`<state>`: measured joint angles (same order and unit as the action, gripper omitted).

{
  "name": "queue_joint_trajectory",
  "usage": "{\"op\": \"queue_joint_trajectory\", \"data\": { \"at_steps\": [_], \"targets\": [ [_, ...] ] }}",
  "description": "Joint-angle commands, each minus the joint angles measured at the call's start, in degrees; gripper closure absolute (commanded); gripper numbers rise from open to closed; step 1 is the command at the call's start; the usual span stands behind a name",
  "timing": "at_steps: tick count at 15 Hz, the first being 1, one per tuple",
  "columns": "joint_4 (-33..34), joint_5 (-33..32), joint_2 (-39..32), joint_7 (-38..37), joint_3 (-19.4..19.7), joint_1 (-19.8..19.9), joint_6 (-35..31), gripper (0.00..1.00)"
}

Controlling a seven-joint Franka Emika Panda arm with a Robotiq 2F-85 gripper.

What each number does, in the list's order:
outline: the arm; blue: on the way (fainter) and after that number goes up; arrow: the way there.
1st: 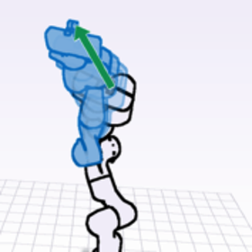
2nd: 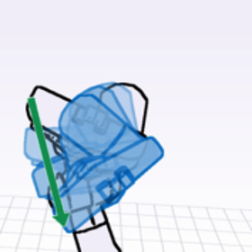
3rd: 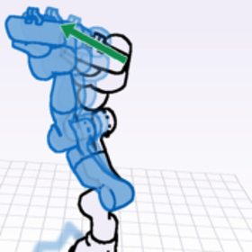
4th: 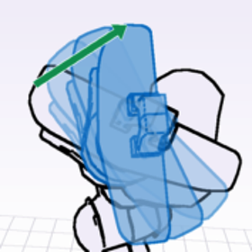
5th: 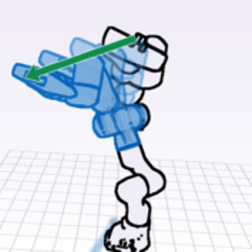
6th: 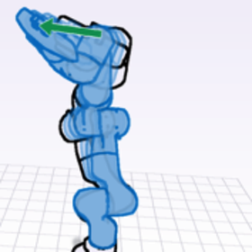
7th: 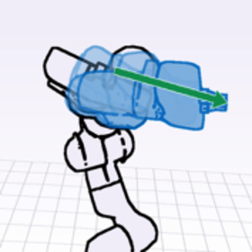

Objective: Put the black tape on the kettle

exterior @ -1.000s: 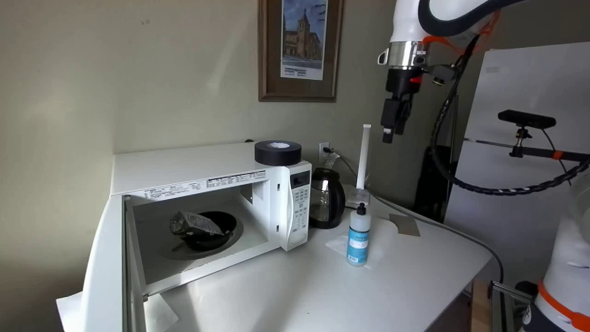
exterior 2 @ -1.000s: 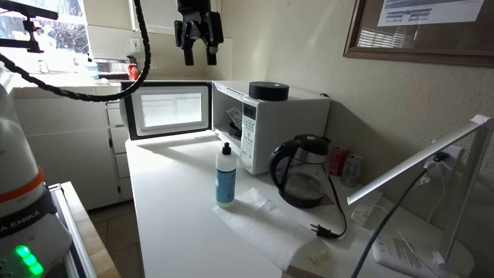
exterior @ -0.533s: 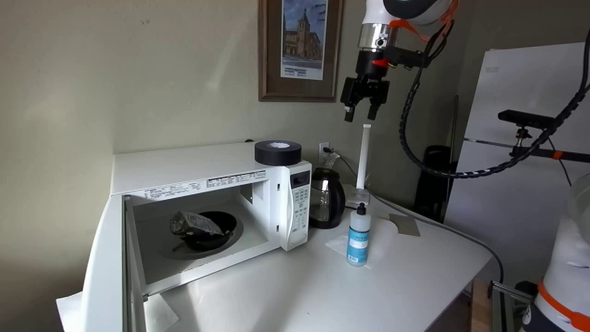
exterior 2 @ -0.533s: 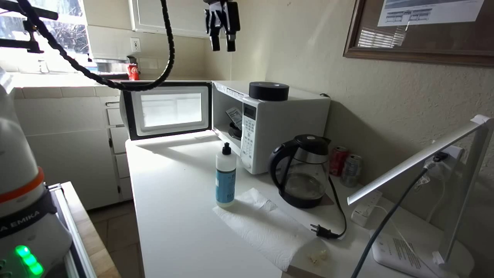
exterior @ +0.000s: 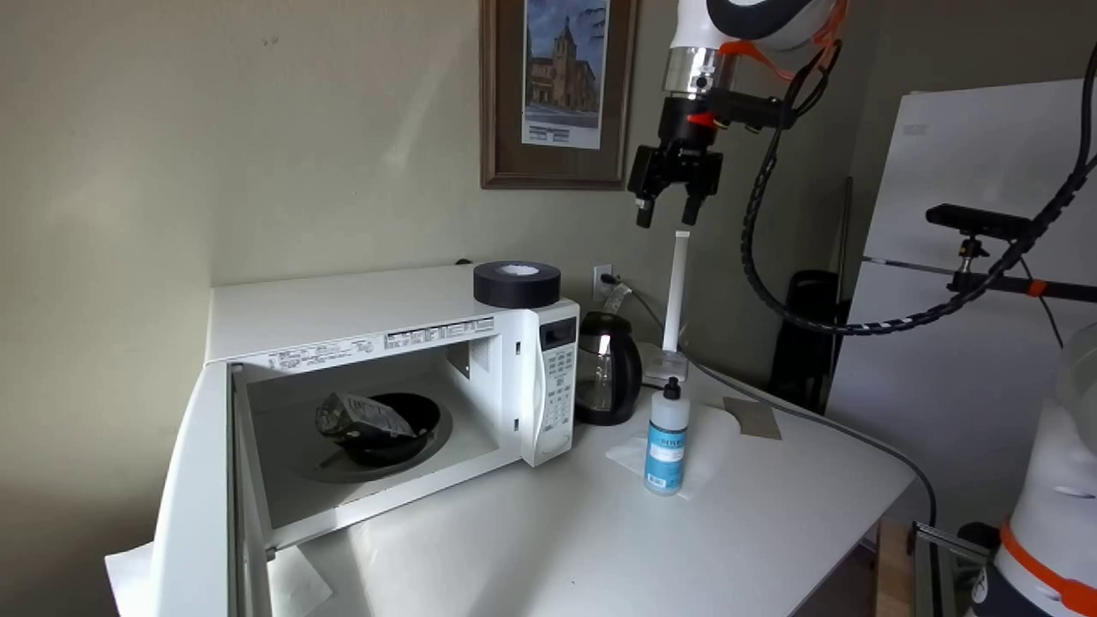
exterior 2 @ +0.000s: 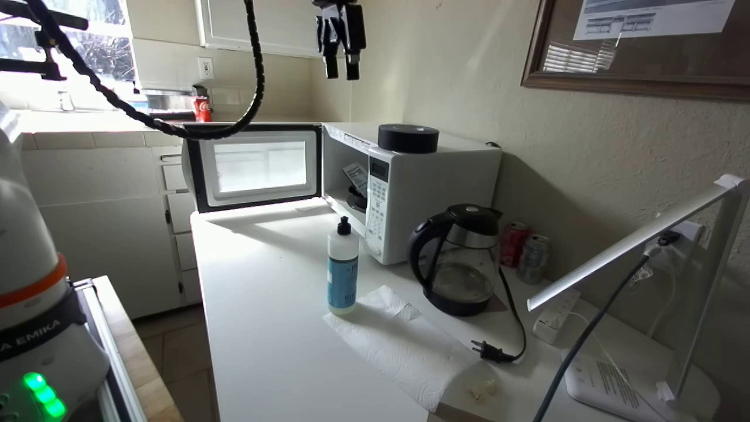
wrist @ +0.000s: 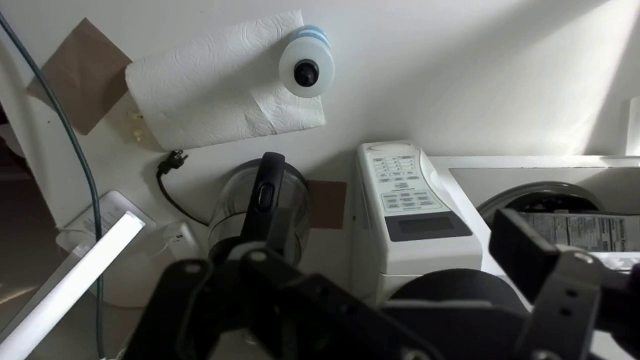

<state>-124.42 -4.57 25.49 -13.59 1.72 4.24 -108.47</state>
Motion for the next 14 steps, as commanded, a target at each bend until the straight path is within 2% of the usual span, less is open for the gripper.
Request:
{"op": "queue_joint_trajectory", "data": {
  "at_steps": [1,5,8,10,14],
  "targets": [
    [2.4,2.4,-7.6,-9.2,-0.7,2.0,-8.5,0.0],
    [5.5,1.4,-17.8,-20.7,-1.2,3.4,-22.4,0.0],
    [9.7,-1.2,-24.8,-32.1,-1.8,2.6,-30.6,0.0],
    [13.6,-3.7,-28.7,-38.3,-1.6,1.2,-31.5,0.0],
    [19.4,-8.8,-32.5,-42.9,-0.4,-1.8,-22.8,0.0]
  ]
}}
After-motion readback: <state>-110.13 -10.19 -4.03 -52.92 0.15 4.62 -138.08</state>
